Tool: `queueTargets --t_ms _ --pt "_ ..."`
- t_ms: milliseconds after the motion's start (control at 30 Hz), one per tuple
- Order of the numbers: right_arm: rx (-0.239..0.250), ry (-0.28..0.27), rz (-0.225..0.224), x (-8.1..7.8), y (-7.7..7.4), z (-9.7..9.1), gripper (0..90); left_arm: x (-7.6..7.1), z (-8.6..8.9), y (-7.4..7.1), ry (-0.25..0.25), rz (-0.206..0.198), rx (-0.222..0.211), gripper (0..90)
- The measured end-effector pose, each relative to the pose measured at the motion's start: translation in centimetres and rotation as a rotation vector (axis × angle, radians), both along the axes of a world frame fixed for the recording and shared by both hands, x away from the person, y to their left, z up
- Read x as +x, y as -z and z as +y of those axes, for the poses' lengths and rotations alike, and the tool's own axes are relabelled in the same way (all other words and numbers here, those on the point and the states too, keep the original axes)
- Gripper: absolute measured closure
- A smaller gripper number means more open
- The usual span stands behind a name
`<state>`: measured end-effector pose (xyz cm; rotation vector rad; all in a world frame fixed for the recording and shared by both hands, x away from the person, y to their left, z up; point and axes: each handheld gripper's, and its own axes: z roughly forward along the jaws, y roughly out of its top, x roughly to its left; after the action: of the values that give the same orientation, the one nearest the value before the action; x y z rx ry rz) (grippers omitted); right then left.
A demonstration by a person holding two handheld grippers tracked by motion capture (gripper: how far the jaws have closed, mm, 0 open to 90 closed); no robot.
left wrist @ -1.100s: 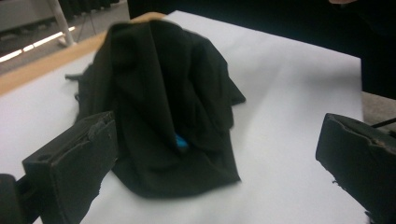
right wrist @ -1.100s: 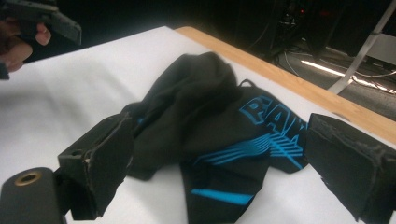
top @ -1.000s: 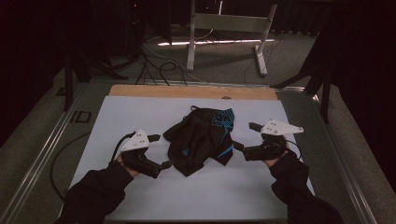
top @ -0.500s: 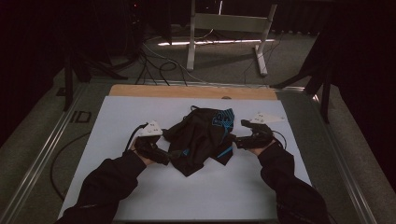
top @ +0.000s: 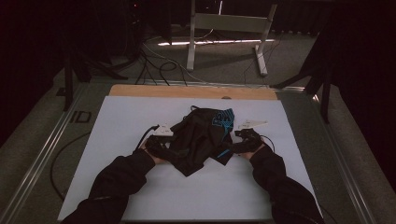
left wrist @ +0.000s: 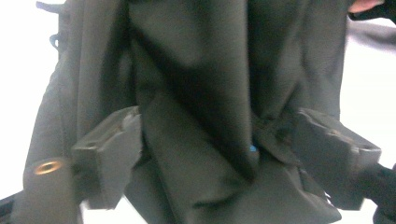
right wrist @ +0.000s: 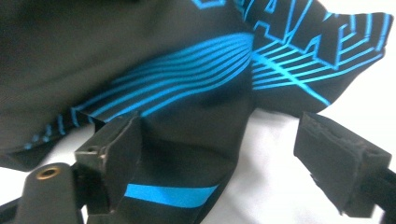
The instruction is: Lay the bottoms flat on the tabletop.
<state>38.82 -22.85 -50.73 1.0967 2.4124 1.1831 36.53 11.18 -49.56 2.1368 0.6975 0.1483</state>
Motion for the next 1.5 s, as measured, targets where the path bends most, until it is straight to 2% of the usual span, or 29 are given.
queueTargets --t_ms 67,167,200,267,300,333,400,467,533,700,767,800,867,1000,1067,1100,1133,1200,1233,1267,1367,1400,1433,1467,1500 --pt "-0.02 -0.004 -0.001 0.1 0.3 0.3 16.9 0.2 -0.3 0.4 0.004 0.002 0.013 28.3" --pt "-0.027 0.004 0.003 0.3 0.6 0.7 20.0 0.6 -0.6 0.9 0.038 0.022 0.01 40.3" --pt "-0.02 -0.006 0.011 0.4 0.7 0.8 28.5 0.8 -0.7 1.1 0.04 0.028 0.008 44.4" --pt "-0.005 -0.02 0.028 0.5 0.7 0.9 36.2 0.9 -0.7 1.2 0.023 0.026 0.014 52.2" --pt "-0.019 -0.018 0.028 0.5 0.7 1.0 50.8 1.0 -0.7 1.3 0.016 0.021 0.011 59.3" --pt "-0.03 -0.028 0.038 0.6 0.7 1.0 54.8 1.0 -0.6 1.2 0.003 0.018 0.012 65.5" --pt "-0.06 -0.048 0.029 0.6 0.6 1.0 73.8 1.1 -0.4 1.0 -0.004 0.013 0.01 75.8" --pt "-0.063 -0.048 0.03 0.6 0.5 0.8 86.5 1.2 -0.2 0.8 -0.009 0.011 0.013 85.8" --pt "-0.044 -0.035 0.034 0.5 0.1 0.5 88.0 1.1 -0.1 0.6 -0.014 0.0 0.025 88.7" --pt "-0.044 -0.037 0.029 0.1 -0.8 0.2 88.3 1.2 0.4 0.1 -0.023 -0.006 0.048 89.2" --pt "-0.028 -0.039 0.025 -0.2 -1.4 -0.2 88.3 1.3 0.8 -0.3 -0.03 -0.011 0.044 89.2" --pt "-0.002 -0.036 0.015 -0.7 -2.2 -0.9 88.4 1.3 1.2 -0.7 -0.035 -0.023 0.053 89.2" --pt "0.003 -0.037 0.003 -1.0 -2.6 -1.2 88.4 1.4 1.8 -1.2 -0.051 -0.037 0.052 89.3" --pt "0.046 -0.023 -0.019 -2.3 -4.4 -2.6 88.5 1.6 3.1 -2.4 -0.081 -0.062 0.064 89.3" --pt "0.068 -0.021 -0.035 -3.5 -5.6 -3.7 88.6 1.7 3.7 -3.0 -0.097 -0.07 0.067 89.3" --pt "0.072 -0.02 -0.044 -3.9 -5.9 -4.0 88.6 1.7 4.5 -3.6 -0.11 -0.084 0.07 89.3" --pt "0.072 -0.02 -0.044 -3.9 -5.9 -4.0 88.6 1.7 4.5 -3.6 -0.11 -0.084 0.07 89.3" --pt "0.07 -0.024 -0.067 -5.4 -6.7 -4.8 88.5 1.8 5.3 -4.0 -0.126 -0.095 0.077 89.3" --pt "0.07 -0.024 -0.067 -5.4 -6.7 -4.8 88.5 1.7 5.7 -4.2 -0.134 -0.097 0.084 89.3" --pt "0.062 -0.024 -0.073 -6.4 -6.8 -5.5 88.5 1.6 6.0 -4.2 -0.145 -0.1 0.086 89.3" --pt "0.052 -0.018 -0.071 -7.3 -6.7 -6.2 88.5 1.1 6.9 -3.7 -0.137 -0.074 0.084 89.3" --pt "0.059 -0.016 -0.065 -7.7 -6.6 -6.5 88.5 0.8 7.0 -3.4 -0.116 -0.059 0.078 89.3" --pt "0.061 -0.02 -0.045 -8.6 -6.1 -6.8 88.5 -0.1 6.9 -2.8 -0.068 -0.032 0.064 89.1" --pt "0.053 -0.024 -0.038 -9.0 -5.8 -6.8 88.5 -0.5 6.7 -2.5 -0.045 -0.023 0.074 89.1" --pt "0.053 -0.024 -0.038 -9.0 -5.8 -6.8 88.5 -0.5 6.7 -2.5 -0.045 -0.023 0.074 89.1"
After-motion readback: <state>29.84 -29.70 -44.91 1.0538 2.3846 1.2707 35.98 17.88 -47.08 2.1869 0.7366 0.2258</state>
